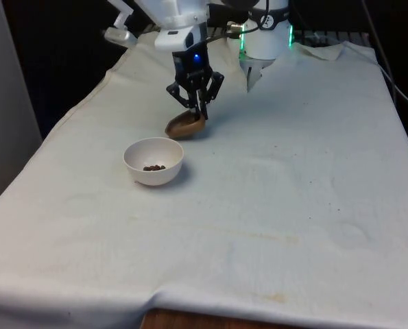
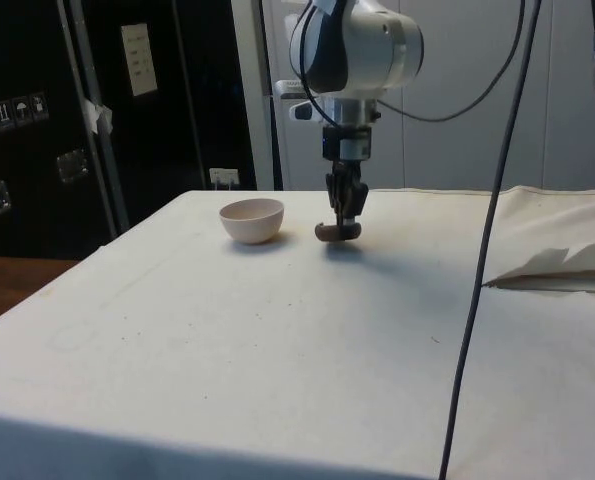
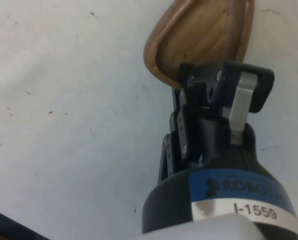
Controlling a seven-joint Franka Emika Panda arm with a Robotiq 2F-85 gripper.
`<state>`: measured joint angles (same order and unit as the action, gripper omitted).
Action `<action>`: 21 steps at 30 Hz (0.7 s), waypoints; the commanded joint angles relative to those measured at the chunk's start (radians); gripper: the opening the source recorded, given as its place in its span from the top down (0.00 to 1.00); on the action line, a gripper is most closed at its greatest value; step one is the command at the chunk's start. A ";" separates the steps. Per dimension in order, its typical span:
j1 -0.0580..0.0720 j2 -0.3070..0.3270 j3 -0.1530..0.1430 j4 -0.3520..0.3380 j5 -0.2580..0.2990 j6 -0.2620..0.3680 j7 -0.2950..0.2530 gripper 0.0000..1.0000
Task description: Pour the coffee beans from the cup into the bowl.
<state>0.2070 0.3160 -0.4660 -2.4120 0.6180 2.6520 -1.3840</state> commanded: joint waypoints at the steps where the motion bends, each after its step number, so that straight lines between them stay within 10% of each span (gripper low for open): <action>1: 0.015 -0.001 -0.005 -0.017 -0.017 0.031 0.020 0.98; 2: 0.000 -0.002 0.006 -0.006 0.000 0.010 0.002 0.98; 10: 0.011 -0.015 0.041 -0.065 -0.019 0.121 0.039 0.98; 11: -0.005 -0.018 0.055 -0.056 0.000 0.103 0.020 0.98; 12: 0.010 -0.017 0.046 -0.070 -0.019 0.130 0.041 0.98; 19: 0.007 -0.024 0.088 -0.107 -0.018 0.207 0.056 0.98; 20: -0.011 -0.030 0.104 -0.098 0.000 0.189 0.037 0.98; 21: 0.007 -0.024 0.094 -0.112 -0.018 0.217 0.059 0.98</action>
<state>0.1960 0.2860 -0.3560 -2.5150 0.6180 2.8520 -1.3440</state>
